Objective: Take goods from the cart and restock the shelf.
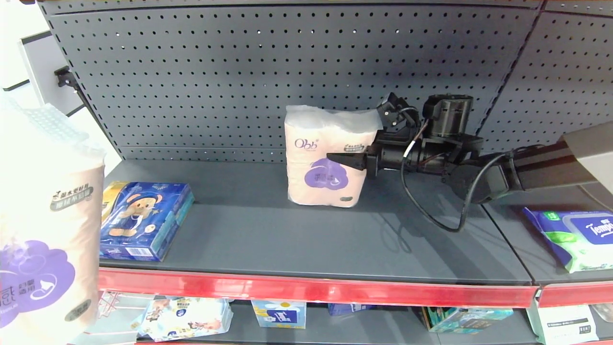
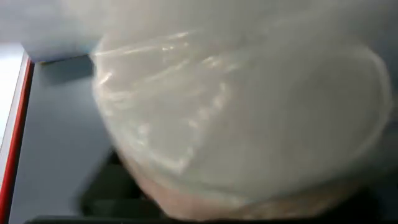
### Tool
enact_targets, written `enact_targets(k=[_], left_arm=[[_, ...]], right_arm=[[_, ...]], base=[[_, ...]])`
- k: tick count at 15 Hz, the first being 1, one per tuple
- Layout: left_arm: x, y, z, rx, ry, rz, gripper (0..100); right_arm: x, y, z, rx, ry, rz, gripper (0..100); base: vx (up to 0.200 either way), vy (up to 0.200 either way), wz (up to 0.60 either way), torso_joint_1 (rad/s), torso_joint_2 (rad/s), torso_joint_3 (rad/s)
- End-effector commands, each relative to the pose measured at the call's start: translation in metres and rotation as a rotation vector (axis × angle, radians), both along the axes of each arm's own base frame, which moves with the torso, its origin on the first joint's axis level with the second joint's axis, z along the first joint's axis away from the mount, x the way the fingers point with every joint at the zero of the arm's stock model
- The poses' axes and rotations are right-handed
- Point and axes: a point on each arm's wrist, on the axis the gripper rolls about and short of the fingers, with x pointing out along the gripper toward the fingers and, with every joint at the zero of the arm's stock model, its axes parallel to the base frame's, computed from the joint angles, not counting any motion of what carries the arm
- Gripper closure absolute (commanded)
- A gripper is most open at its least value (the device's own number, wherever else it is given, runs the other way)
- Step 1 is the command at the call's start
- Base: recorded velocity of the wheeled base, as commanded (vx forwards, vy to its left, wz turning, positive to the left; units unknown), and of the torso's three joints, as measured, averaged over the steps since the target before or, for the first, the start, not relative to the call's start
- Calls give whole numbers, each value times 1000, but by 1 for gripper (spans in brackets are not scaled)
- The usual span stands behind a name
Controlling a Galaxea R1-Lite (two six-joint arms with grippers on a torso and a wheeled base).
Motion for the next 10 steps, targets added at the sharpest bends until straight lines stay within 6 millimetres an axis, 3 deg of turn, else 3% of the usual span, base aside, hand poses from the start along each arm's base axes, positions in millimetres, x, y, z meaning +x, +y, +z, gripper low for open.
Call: enact_targets(k=[1, 3, 8, 10], left_arm=[[-1, 0, 0, 0, -3, 1, 100], [-1, 0, 0, 0, -4, 1, 100], [-2, 0, 1, -2, -10, -2, 100], [-2, 0, 1, -2, -12, -2, 100]], right_arm=[[-5, 2, 0, -3, 4, 9, 100], [-23, -3, 1, -14, 30, 14, 100], [-94, -23, -1, -61, 88, 42, 100], [-110, -26, 1, -63, 91, 50, 100]], base=[[0, 0, 0, 0, 0, 0], [0, 0, 0, 0, 0, 0], [0, 0, 0, 0, 0, 0], [0, 0, 0, 0, 0, 0]])
